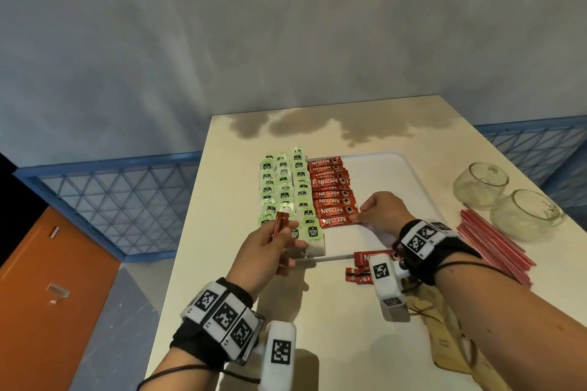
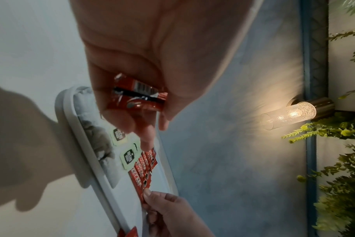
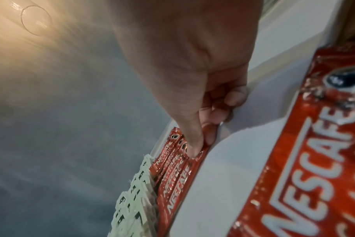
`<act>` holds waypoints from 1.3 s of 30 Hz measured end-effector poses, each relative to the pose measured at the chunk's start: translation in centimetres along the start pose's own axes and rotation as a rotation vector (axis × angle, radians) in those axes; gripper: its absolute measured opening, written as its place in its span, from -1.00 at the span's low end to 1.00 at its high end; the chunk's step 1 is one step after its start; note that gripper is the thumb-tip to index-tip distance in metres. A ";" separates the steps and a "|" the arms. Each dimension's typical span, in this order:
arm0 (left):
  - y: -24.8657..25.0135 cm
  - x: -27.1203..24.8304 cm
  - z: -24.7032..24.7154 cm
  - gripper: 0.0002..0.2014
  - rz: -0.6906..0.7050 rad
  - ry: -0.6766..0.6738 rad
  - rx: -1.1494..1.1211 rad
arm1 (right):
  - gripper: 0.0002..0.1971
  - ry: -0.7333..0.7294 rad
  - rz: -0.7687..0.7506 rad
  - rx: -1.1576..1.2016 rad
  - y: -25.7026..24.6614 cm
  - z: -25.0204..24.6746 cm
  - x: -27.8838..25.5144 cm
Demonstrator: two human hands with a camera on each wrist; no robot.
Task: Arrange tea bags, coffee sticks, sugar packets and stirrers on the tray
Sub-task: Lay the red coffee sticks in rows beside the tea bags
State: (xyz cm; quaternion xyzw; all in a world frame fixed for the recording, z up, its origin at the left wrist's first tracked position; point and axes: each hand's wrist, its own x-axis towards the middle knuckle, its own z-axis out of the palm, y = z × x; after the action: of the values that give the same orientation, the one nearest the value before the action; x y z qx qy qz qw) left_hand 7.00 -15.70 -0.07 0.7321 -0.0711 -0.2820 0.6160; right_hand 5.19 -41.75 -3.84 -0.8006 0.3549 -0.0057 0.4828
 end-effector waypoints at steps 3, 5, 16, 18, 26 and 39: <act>-0.6 0.1 -0.9 -0.80 -0.029 -0.001 0.043 | -0.70 -0.012 0.015 0.073 -0.4 0.2 -0.1; -0.8 0.1 -1.5 -0.78 -0.036 -0.019 0.076 | -0.71 -0.016 0.000 0.040 -0.7 0.0 -0.3; -1.9 0.0 -3.0 -0.74 -0.071 -0.131 0.044 | -0.72 0.000 -0.049 -0.082 -0.9 -0.4 -0.8; -1.5 0.0 -2.4 -0.69 -0.083 -0.136 0.085 | -0.60 0.014 -0.065 -0.120 -0.9 -0.8 -1.8; -1.1 -0.1 1.5 -0.82 0.138 -0.099 0.283 | -0.62 -0.266 -0.143 0.278 -1.6 -0.8 -8.8; 0.9 -1.9 6.6 -0.87 0.037 0.059 -0.259 | -0.88 -0.283 -0.339 0.206 0.0 -5.6 -9.8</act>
State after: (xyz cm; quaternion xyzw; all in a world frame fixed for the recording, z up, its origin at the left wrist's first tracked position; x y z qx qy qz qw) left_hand 2.33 -20.75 0.84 0.6530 -0.0292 -0.2557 0.7123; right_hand -4.13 -40.45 2.44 -0.7880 0.1416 -0.0108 0.5991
